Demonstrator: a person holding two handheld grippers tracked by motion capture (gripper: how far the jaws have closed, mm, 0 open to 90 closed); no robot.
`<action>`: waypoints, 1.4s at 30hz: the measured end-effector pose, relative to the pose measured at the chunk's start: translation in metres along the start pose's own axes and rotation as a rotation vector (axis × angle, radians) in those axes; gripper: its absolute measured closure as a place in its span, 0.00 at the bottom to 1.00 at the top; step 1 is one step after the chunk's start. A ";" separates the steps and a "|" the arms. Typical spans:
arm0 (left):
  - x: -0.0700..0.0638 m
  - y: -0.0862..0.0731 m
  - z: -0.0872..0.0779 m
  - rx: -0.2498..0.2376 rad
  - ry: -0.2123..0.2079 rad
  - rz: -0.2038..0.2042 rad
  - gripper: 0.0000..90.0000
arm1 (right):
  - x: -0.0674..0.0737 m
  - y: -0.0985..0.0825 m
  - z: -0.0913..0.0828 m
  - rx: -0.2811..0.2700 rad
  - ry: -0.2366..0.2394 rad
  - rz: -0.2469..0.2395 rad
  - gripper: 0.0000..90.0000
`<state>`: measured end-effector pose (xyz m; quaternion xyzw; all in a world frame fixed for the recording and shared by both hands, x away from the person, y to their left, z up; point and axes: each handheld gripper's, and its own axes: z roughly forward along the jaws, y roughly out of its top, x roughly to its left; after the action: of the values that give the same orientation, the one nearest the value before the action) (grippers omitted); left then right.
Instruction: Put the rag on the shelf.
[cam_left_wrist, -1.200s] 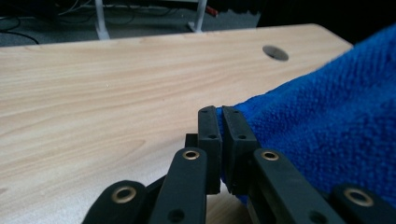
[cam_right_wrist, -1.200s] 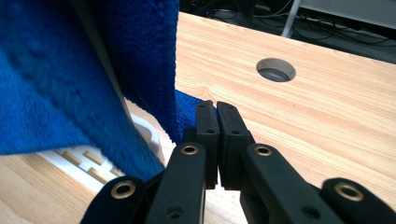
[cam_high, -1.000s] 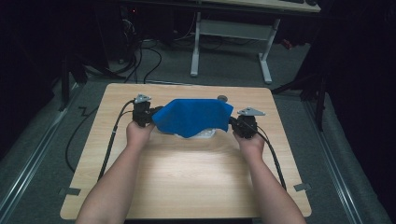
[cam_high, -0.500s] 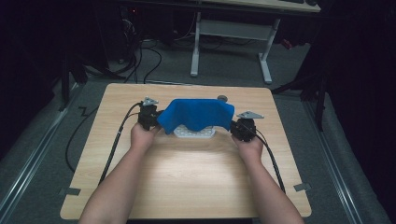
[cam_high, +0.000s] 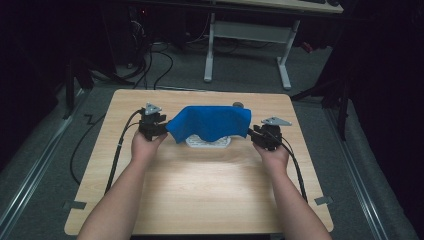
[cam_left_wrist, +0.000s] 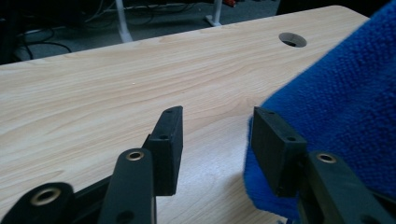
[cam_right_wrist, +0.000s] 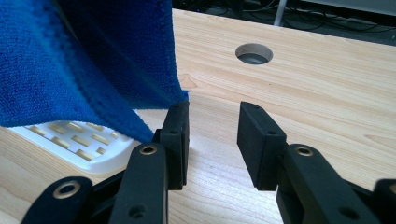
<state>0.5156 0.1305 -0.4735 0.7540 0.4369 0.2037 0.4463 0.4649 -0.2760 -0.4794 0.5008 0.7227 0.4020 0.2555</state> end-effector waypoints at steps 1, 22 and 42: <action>0.001 0.000 -0.001 0.000 0.004 -0.001 0.60 | -0.001 0.000 -0.001 0.002 -0.003 -0.001 0.71; 0.011 -0.017 -0.024 -0.003 0.048 0.002 0.55 | -0.009 0.002 -0.014 -0.017 -0.021 0.012 0.62; -0.017 -0.076 -0.089 -0.026 -0.040 0.006 0.54 | 0.012 -0.023 -0.065 -0.072 0.000 -0.089 0.50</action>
<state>0.4085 0.1770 -0.4906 0.7534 0.4230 0.1953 0.4640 0.3985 -0.2897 -0.4628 0.4588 0.7292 0.4160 0.2910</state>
